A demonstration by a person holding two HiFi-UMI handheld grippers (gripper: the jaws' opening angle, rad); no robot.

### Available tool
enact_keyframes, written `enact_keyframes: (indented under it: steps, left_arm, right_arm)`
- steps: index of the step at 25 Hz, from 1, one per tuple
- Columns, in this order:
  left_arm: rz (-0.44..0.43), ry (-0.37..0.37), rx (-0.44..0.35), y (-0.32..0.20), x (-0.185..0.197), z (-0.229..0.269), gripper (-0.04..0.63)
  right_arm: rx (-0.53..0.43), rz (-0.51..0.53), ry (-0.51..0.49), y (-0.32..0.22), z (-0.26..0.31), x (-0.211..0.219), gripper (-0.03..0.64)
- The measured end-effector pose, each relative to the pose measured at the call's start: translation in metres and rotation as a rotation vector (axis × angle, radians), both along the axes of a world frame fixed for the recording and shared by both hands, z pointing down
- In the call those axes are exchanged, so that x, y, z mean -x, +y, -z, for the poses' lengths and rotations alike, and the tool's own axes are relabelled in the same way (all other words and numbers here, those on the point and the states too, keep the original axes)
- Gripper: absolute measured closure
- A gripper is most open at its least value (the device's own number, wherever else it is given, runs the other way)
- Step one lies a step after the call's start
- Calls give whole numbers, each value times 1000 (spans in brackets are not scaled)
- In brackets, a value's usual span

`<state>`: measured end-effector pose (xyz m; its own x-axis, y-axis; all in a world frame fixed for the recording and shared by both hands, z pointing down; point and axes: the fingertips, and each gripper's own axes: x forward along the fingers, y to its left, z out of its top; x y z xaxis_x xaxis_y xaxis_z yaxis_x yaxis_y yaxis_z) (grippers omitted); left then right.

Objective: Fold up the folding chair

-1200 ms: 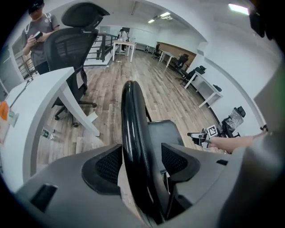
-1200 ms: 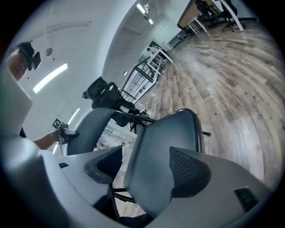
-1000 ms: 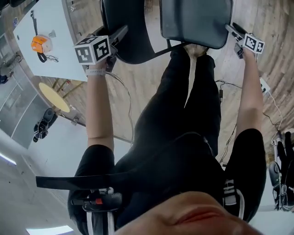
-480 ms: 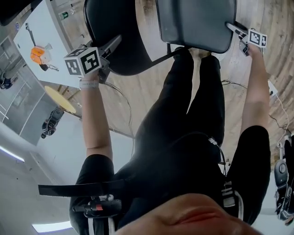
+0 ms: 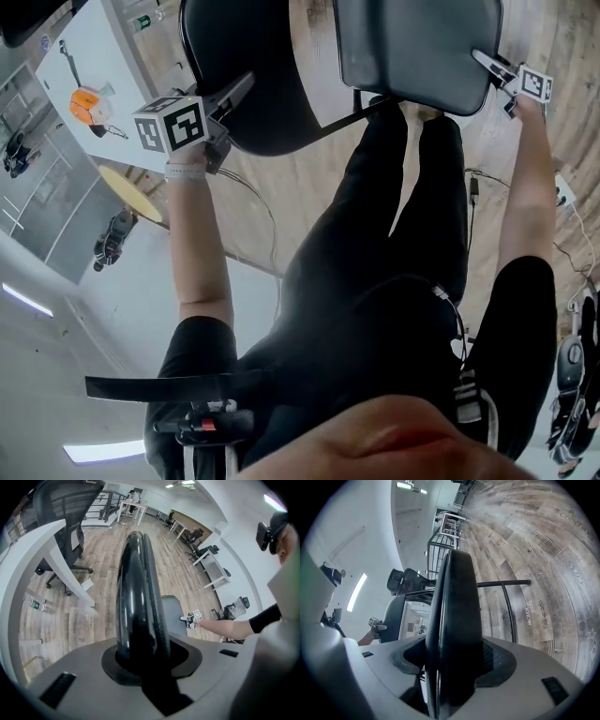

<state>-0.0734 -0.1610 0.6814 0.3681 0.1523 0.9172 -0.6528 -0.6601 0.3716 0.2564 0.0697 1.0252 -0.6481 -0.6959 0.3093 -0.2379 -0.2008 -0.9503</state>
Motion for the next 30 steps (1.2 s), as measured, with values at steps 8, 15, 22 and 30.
enact_keyframes:
  steps: [8,15,22,30]
  left_arm:
    - [-1,21,-5,1,-1,27,517]
    - [-12,1,-36,-5,13,64,526]
    - [-9,-12,-99,-33,44,98,526]
    - [-6,-30,-128,-63,85,123,526]
  right_arm:
    - [-63,12,-74,-22,51,22,348]
    - [-165,113,-191,-44,134,65,391]
    - [-317,219,-256,-93,221,120,460]
    - [-444,352,-197,-149,289,200,497]
